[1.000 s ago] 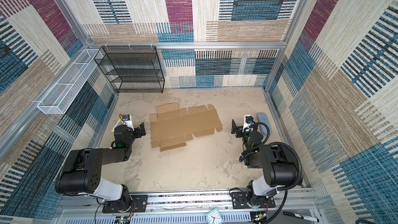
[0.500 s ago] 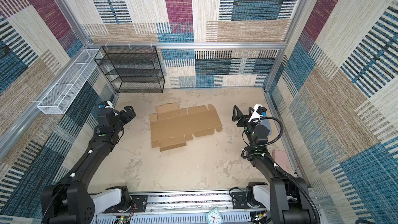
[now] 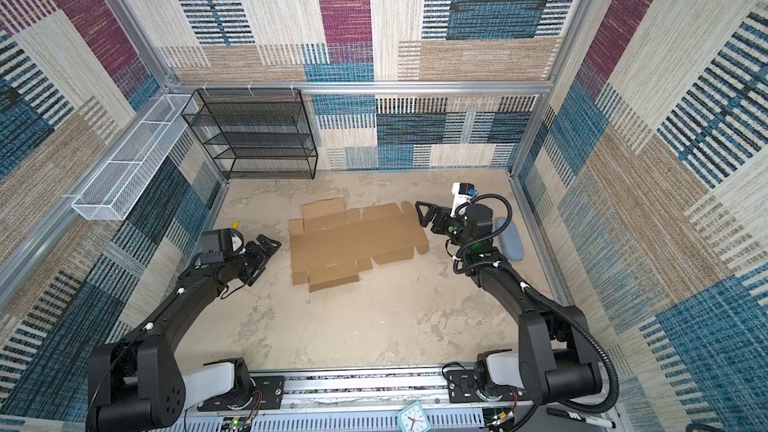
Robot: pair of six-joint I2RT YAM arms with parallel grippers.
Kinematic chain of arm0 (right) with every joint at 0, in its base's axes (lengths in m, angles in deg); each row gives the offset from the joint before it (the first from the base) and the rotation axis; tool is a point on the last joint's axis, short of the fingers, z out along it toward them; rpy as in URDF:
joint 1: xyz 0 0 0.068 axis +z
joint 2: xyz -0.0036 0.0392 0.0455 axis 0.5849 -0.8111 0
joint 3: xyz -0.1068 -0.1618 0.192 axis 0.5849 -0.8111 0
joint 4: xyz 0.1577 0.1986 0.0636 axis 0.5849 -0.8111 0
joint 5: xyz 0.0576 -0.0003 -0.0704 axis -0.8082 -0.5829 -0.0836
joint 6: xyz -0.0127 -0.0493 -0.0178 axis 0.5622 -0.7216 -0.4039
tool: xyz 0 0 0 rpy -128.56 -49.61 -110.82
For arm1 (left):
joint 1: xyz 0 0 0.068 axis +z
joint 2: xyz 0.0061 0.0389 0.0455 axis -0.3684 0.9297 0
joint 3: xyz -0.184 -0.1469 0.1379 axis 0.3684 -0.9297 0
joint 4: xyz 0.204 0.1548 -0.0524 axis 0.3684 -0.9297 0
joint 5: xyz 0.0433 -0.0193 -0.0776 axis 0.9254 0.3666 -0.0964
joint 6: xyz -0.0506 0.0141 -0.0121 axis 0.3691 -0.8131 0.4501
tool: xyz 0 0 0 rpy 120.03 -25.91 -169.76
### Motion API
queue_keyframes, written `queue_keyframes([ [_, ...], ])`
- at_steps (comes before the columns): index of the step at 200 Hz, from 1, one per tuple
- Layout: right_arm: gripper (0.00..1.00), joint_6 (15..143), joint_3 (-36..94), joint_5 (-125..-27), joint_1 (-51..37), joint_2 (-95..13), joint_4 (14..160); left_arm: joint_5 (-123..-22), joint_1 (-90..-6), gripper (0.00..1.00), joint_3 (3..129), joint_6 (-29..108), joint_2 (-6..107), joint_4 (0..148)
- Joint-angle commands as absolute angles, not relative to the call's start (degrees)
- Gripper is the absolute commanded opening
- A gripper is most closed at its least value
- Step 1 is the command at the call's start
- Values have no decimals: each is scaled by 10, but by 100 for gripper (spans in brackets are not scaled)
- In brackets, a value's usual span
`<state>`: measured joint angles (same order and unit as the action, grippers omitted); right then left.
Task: Fold the paper box
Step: 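Move both grippers toward opposite ends of the flat cardboard blank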
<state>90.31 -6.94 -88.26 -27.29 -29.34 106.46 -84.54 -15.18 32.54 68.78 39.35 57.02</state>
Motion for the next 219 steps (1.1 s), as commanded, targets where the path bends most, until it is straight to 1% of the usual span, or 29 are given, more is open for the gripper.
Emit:
queue_keyframes([
  [1,100,864,-60,-876,-265,-304,997,-861,-163,92,313,701,404,580],
  [9,100,862,-60,-881,-262,-308,998,-856,-170,89,314,694,415,580],
  [30,100,848,-53,-889,-247,-323,994,-838,-193,88,326,688,440,580],
  [51,100,833,-44,-876,-232,-344,980,-813,-220,88,340,684,466,587],
  [92,100,830,-42,-867,-230,-367,975,-778,-228,86,339,682,490,595],
  [121,100,831,-40,-847,-230,-383,973,-775,-228,85,347,685,519,603],
  [133,100,831,-40,-835,-229,-387,973,-782,-231,82,352,687,534,618],
  [142,100,830,-39,-828,-229,-389,972,-782,-234,81,357,689,545,623],
  [182,100,829,-35,-827,-229,-406,976,-780,-250,78,377,691,569,646],
  [219,100,832,-33,-829,-230,-431,980,-783,-263,71,388,691,599,656],
])
